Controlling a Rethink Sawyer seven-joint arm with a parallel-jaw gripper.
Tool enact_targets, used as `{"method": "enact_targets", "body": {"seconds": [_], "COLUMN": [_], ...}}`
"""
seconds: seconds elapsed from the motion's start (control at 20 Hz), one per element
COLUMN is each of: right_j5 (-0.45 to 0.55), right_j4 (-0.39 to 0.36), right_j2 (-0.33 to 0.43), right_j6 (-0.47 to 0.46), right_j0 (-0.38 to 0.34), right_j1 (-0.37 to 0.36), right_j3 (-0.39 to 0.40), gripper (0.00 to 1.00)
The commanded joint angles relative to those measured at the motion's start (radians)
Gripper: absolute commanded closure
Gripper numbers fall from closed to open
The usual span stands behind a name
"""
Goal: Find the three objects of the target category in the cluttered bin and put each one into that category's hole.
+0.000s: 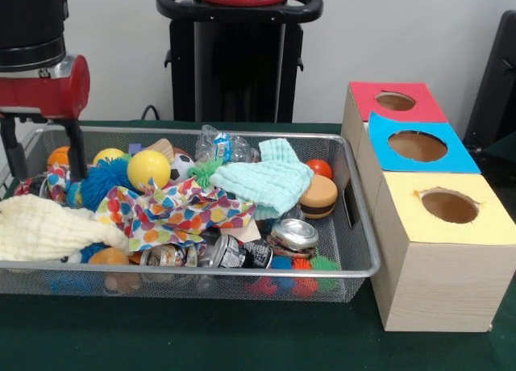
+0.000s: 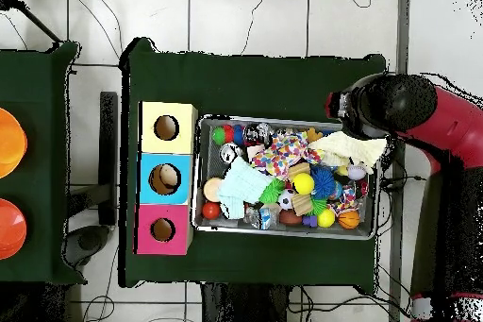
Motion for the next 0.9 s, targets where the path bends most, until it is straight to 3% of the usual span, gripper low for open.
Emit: {"method": "enact_targets", "body": {"seconds": [0.05,0.9], "right_j5": [-0.073,-0.034], "right_j4": [-0.03,-0.04], "right_j2": [0.073,0.094], "right_j6": [-0.076,-0.131], "right_j0": [-0.017,-0.057], "right_j1": [-0.039,-0.003], "right_j3": [0.152,0.105], "gripper": [0.0,0.0]}}
